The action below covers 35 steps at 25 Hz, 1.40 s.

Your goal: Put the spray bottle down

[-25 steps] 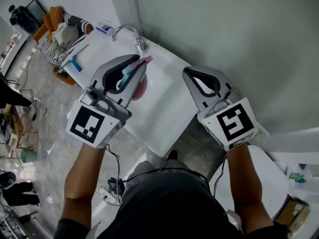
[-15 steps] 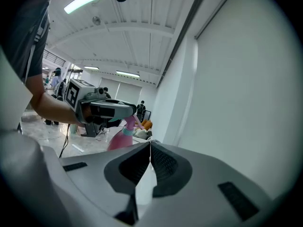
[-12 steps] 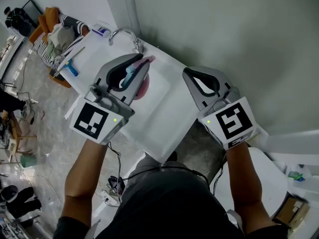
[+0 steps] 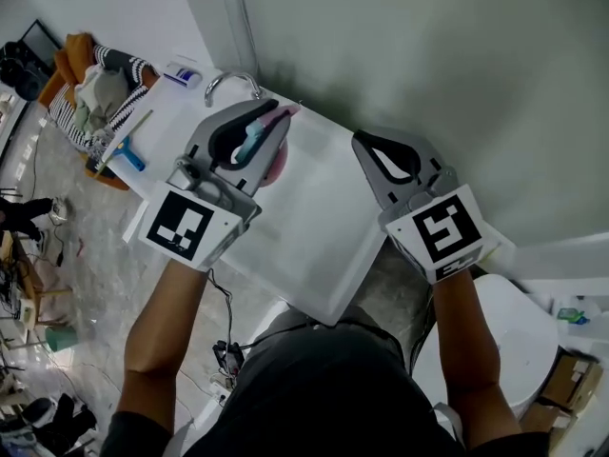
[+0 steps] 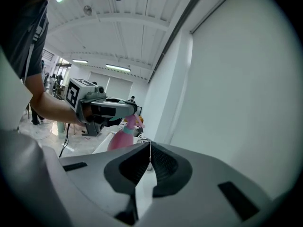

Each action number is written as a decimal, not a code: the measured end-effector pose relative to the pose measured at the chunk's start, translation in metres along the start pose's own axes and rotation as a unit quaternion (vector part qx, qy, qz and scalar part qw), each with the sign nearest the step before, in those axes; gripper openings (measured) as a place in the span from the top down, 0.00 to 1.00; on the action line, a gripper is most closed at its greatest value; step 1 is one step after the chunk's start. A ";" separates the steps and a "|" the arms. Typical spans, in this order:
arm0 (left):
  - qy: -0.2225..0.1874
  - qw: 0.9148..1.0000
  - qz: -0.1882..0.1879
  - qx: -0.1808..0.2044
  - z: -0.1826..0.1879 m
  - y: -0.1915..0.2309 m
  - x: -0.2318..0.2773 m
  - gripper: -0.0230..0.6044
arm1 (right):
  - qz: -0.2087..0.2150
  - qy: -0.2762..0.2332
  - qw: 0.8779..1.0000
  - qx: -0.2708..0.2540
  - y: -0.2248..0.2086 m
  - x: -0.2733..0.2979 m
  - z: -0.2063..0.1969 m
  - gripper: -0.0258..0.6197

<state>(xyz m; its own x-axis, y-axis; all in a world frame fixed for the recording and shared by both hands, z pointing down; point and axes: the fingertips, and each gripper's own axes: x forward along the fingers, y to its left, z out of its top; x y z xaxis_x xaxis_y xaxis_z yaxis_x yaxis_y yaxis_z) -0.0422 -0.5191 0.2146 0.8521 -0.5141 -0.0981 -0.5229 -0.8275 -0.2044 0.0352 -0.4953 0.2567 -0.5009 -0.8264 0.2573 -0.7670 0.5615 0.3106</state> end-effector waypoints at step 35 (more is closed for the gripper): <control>0.024 0.999 0.033 -0.025 -0.148 0.066 0.120 0.87 | 0.033 0.055 0.997 0.039 -0.080 0.113 -0.098 0.95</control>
<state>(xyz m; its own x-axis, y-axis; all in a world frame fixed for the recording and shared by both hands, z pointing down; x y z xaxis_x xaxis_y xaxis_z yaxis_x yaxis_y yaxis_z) 0.0218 -0.6690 0.3329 0.8147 -0.5765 -0.0620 -0.5787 -0.8017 -0.1497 0.0791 -0.6296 0.3511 -0.5072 -0.7765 0.3740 -0.7652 0.6054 0.2192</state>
